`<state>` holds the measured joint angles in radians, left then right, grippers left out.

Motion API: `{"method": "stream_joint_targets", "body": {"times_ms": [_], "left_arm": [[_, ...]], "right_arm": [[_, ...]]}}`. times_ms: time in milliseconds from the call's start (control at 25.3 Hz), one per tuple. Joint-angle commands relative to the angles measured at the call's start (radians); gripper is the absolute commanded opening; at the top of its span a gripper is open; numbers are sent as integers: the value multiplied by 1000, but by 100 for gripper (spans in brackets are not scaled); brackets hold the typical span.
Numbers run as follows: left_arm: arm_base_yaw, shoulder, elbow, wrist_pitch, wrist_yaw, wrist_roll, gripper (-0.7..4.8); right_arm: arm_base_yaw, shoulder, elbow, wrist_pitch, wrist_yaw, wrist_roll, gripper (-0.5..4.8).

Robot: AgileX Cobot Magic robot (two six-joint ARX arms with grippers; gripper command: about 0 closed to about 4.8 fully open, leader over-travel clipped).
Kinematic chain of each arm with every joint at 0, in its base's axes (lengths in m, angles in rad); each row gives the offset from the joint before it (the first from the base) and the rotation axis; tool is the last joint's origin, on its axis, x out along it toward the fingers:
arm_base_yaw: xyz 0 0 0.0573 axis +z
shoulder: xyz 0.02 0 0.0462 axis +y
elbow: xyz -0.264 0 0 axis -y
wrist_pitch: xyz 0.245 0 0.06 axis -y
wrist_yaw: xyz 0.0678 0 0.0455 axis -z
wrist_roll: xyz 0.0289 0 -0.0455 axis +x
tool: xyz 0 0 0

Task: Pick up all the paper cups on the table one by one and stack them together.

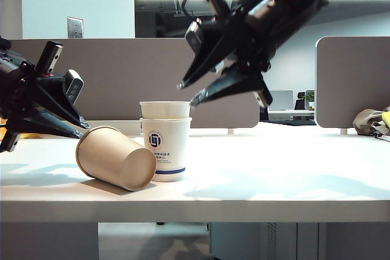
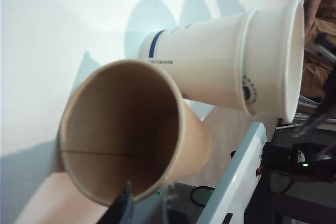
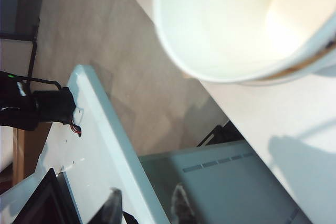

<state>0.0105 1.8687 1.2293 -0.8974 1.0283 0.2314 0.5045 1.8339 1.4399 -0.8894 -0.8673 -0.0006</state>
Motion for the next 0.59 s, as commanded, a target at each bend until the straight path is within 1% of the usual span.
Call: {"method": "stream_joint_targets", "body": {"times_ms": [39, 355, 513, 592], "left_arm": [[0, -1, 2, 10, 8, 5, 80], [0, -1, 2, 7, 11, 4, 80], [0, -1, 2, 19, 52, 4, 80], [0, -1, 2, 24, 57, 4, 80]], "right_arm": [[7, 38, -4, 5, -15, 8, 126], [11, 70, -5, 51, -18, 9, 126], [11, 73, -5, 55, -18, 8, 126], [11, 75, -5, 57, -18, 8, 126]]}}
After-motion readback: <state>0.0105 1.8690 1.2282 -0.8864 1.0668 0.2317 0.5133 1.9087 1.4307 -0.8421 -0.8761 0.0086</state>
